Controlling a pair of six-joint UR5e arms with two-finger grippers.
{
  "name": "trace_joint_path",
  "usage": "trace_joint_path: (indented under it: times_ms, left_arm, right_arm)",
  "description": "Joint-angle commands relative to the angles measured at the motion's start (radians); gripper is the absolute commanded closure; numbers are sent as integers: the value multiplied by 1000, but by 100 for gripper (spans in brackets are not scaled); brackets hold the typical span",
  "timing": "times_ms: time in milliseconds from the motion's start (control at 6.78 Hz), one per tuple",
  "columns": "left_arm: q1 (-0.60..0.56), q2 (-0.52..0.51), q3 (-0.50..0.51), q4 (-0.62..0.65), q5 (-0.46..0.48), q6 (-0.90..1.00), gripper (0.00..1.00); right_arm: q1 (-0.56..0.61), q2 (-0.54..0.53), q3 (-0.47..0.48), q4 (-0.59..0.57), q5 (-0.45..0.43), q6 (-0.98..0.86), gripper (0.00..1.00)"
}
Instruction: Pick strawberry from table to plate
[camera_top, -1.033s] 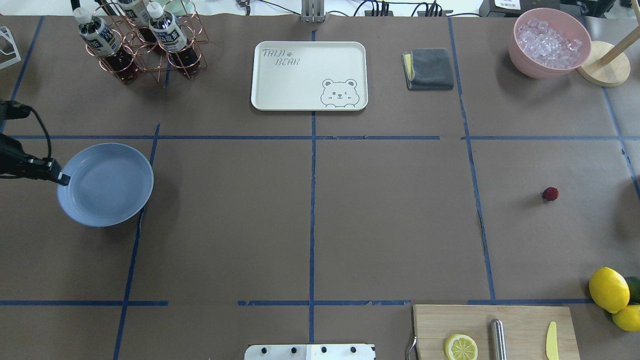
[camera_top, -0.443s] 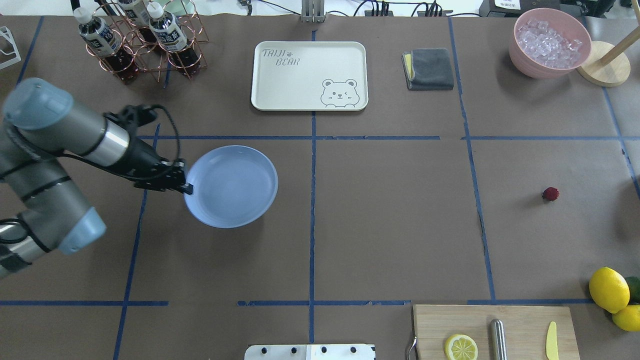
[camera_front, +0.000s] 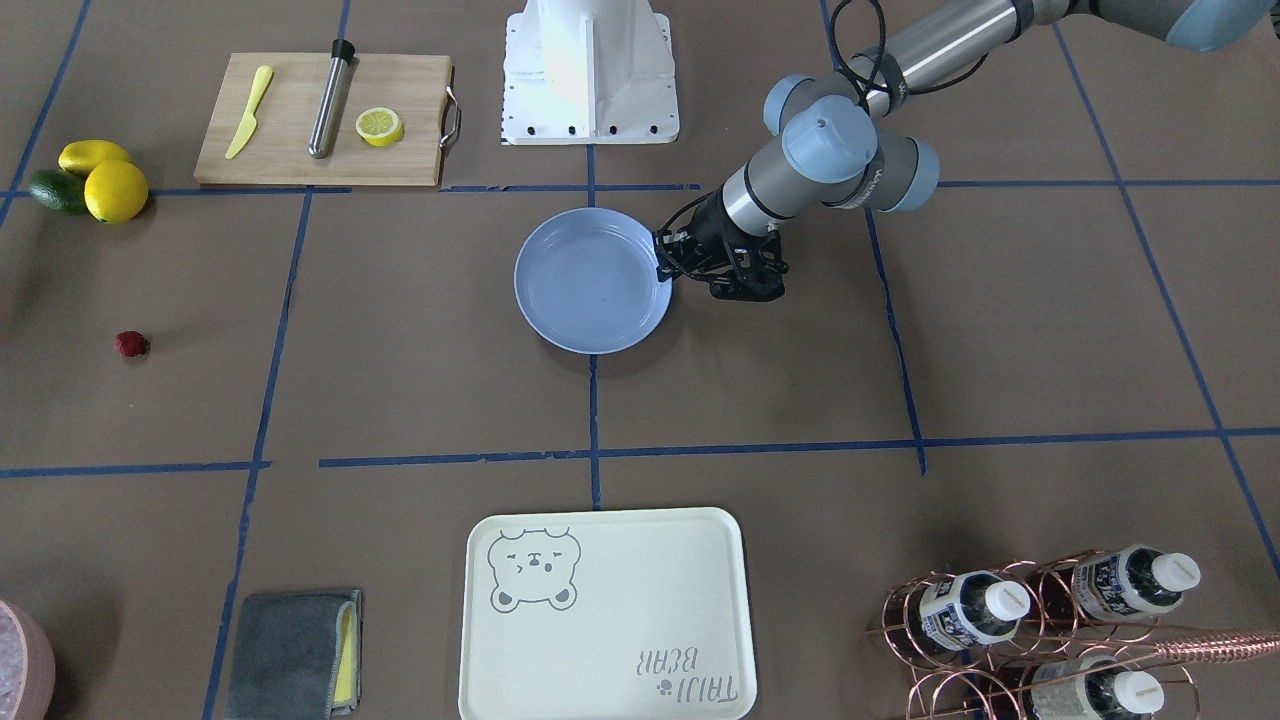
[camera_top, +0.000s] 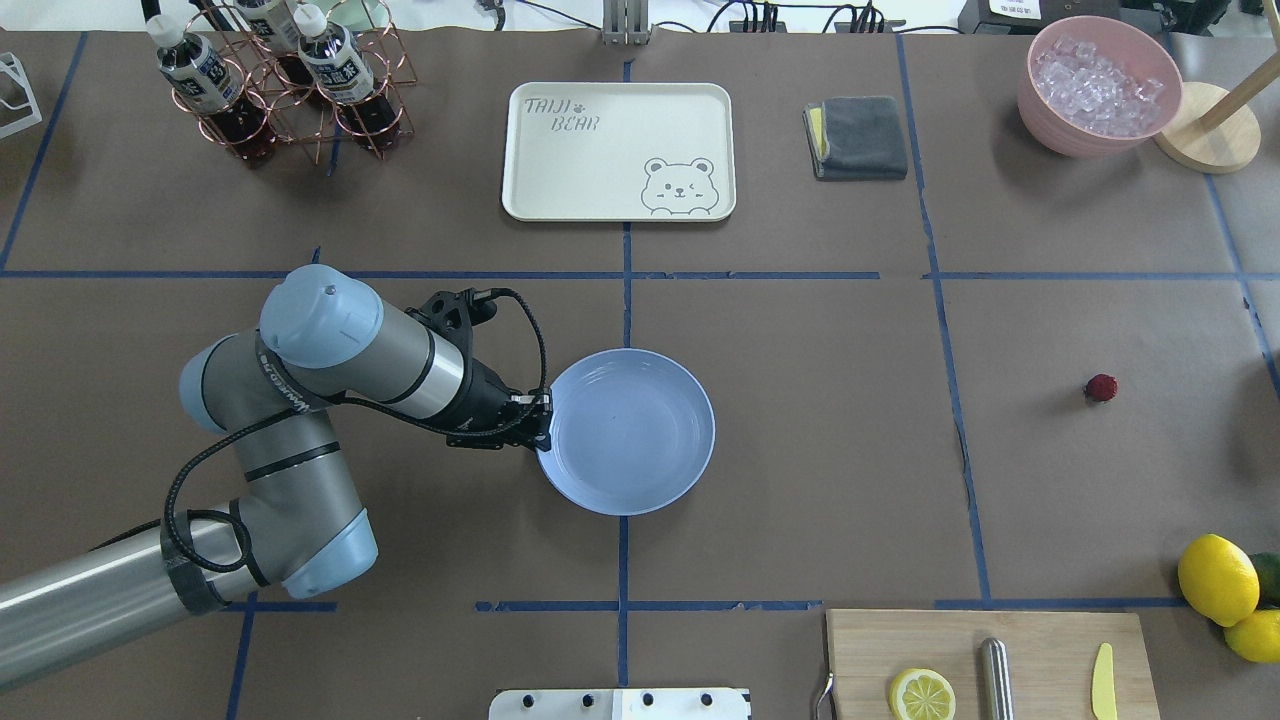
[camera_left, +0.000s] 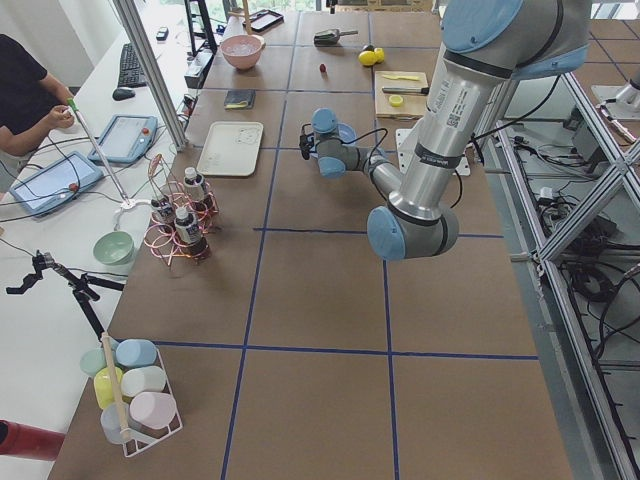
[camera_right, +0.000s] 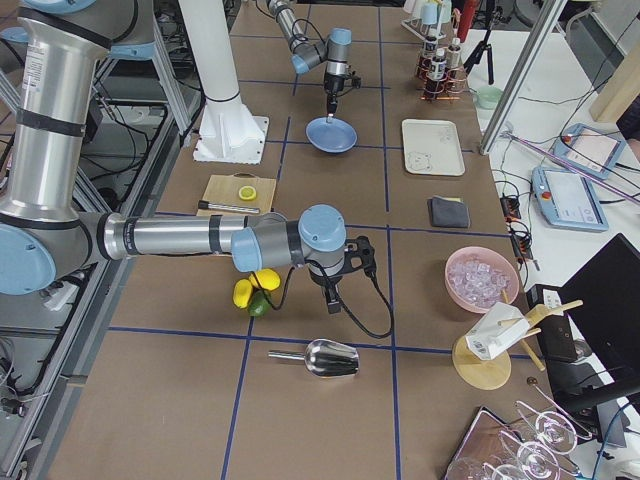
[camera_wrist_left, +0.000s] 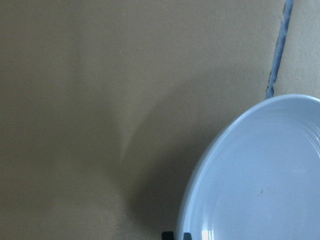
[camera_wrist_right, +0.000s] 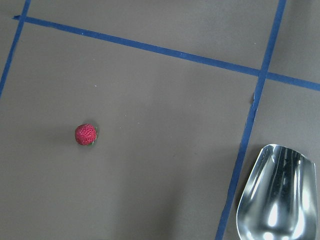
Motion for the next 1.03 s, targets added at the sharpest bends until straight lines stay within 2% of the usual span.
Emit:
trace_joint_path:
  times_ms: [0, 590, 738, 885]
  left_arm:
    - [17, -21, 21, -3, 44, 2, 100]
    - [17, -18, 41, -3, 59, 5, 100]
    - [17, -18, 41, -3, 65, 5, 100]
    - [17, -18, 41, -3, 66, 7, 79]
  right_arm:
    - [-2, -2, -3, 45, 8, 1, 0]
    - [-11, -11, -3, 62, -4, -2, 0]
    - [-14, -11, -3, 62, -4, 57, 0]
    - [-23, -11, 0, 102, -1, 119, 0]
